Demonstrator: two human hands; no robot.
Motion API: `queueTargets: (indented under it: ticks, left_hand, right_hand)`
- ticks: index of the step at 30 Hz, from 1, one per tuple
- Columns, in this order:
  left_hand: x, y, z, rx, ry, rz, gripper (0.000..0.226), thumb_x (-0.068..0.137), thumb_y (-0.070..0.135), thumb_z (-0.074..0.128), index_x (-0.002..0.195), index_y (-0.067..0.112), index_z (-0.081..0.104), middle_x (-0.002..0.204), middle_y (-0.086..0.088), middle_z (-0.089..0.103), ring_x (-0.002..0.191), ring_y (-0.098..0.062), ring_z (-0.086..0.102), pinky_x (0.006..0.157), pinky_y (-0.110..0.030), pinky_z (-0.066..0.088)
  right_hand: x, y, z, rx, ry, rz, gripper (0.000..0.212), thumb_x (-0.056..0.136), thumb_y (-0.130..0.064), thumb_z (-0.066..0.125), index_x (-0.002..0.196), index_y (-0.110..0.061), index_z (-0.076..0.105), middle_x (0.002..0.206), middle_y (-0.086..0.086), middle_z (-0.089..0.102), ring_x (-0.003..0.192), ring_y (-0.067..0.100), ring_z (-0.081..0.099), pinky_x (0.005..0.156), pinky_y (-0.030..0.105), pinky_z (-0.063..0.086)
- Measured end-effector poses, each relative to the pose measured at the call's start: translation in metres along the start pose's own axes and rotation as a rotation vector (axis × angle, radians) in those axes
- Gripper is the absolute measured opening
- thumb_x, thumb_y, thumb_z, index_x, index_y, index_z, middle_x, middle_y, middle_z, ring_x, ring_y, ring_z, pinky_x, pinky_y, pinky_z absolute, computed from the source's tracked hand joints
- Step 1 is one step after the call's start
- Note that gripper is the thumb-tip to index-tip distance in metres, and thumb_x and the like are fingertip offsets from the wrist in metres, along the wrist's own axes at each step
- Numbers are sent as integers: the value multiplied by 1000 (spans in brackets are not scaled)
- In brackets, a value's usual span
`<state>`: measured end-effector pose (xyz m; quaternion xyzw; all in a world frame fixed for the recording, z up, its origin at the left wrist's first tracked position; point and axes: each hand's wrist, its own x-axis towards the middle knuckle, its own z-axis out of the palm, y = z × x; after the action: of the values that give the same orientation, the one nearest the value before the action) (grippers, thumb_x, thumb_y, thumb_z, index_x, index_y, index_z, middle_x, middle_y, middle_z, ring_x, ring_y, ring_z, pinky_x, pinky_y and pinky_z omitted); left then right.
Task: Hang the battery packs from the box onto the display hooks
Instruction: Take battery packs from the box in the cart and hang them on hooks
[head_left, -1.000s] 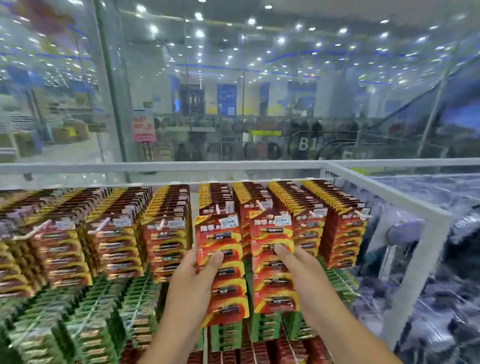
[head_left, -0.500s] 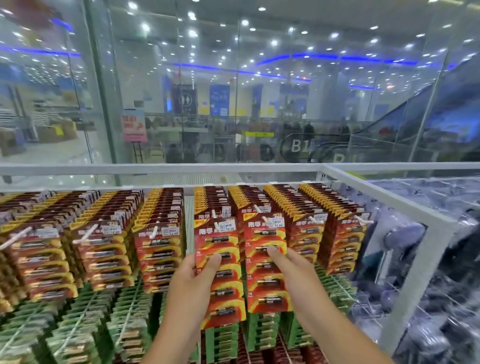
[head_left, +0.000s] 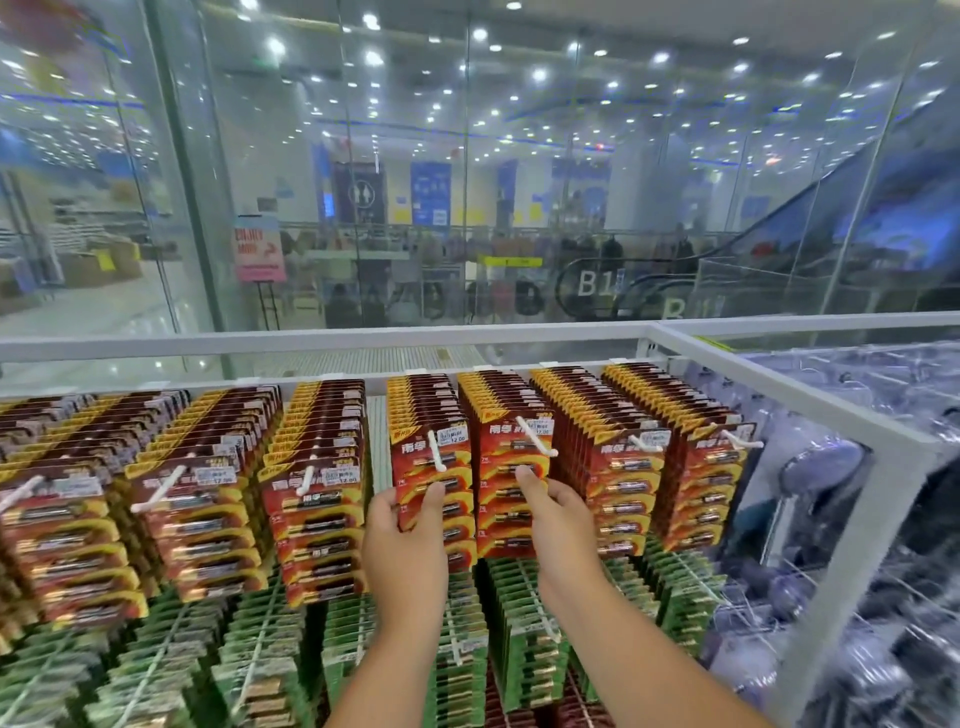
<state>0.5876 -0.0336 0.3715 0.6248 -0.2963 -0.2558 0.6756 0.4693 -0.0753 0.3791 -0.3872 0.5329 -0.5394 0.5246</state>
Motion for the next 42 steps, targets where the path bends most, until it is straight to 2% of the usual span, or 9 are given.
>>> queueTargets:
  ticks: [4, 8, 12, 15, 22, 28, 32, 39, 42]
  left_hand:
    - [-3, -1, 2, 35, 30, 44, 39, 99, 43, 67, 129, 22, 55, 114, 7, 64, 99, -14, 59, 66, -20, 43]
    - [-9, -5, 3, 9, 44, 62, 46, 100, 37, 66, 139, 20, 49, 123, 2, 60, 104, -17, 60, 73, -24, 47]
    - [-19, -15, -8, 89, 35, 17, 59, 99, 38, 67, 149, 23, 41, 145, -6, 48, 132, -26, 51, 97, -38, 48]
    - [-33, -29, -19, 160, -44, 51, 67, 94, 41, 72, 151, 27, 38, 150, 0, 40, 142, -24, 41, 109, -40, 39]
    - [-53, -45, -50, 188, -335, 21, 52, 93, 47, 72, 136, 49, 43, 138, 22, 47, 117, 1, 56, 86, -20, 46]
    - [-78, -32, -52, 206, -369, 7, 46, 94, 52, 68, 136, 45, 53, 133, 27, 52, 107, 10, 56, 101, -39, 45]
    - [-119, -27, -21, 179, -421, -13, 43, 96, 49, 67, 136, 45, 53, 136, 24, 53, 113, 1, 59, 94, -37, 44]
    - [-226, -37, 63, 213, -538, 2, 39, 98, 42, 66, 135, 39, 55, 138, 20, 55, 110, -2, 63, 88, -29, 49]
    - [-279, -57, 98, 229, -582, -54, 33, 99, 36, 67, 130, 38, 58, 135, 15, 59, 107, 2, 61, 101, -41, 52]
  right_hand:
    - [9, 2, 2, 13, 33, -12, 42, 93, -53, 72, 119, -23, 57, 109, -10, 62, 107, 17, 58, 96, 38, 45]
    - [9, 11, 1, -5, 32, -47, 39, 96, -53, 68, 120, -27, 51, 112, -9, 57, 104, 16, 53, 91, 35, 42]
    - [-3, 20, 0, -59, 11, -100, 37, 99, -44, 68, 125, -30, 47, 111, -15, 54, 101, 10, 54, 91, 32, 43]
    - [-12, 32, -3, -158, 26, -125, 48, 95, -45, 70, 136, -29, 50, 133, -7, 53, 113, 12, 56, 99, 37, 48]
    - [-52, 47, -42, -225, -117, -128, 51, 97, -42, 71, 142, -38, 48, 135, -18, 54, 131, 9, 52, 112, 40, 44]
    - [-70, 50, -109, -158, -150, -117, 35, 99, -40, 69, 128, -45, 50, 127, -25, 56, 120, -6, 54, 93, 25, 43]
    - [-72, 53, -170, -136, -36, -110, 33, 99, -31, 70, 129, -35, 56, 123, -14, 62, 118, 4, 60, 82, 16, 45]
    - [-88, 51, -328, -141, 53, -34, 39, 101, -38, 65, 138, -33, 52, 125, -15, 59, 119, 6, 58, 99, 31, 47]
    - [-95, 63, -408, -152, 109, 8, 34, 102, -36, 64, 134, -32, 54, 119, -17, 59, 116, 6, 58, 98, 34, 45]
